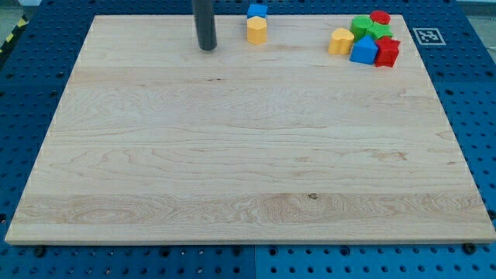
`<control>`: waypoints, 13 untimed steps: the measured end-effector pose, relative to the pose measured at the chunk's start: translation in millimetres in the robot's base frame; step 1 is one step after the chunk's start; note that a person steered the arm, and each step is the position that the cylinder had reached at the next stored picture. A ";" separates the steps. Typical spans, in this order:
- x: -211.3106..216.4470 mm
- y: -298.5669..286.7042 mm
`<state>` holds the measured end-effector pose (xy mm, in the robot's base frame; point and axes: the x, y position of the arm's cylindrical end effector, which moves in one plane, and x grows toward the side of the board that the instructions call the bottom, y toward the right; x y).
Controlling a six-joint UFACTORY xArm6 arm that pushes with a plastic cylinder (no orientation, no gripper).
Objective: Place the yellow heart diagonal to the yellow hexagon
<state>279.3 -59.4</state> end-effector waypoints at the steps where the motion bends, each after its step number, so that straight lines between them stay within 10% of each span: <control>1: 0.8 59.9; 7: -75.7 187.7; 10: -47.9 243.4; 13: -26.5 188.8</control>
<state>252.8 129.4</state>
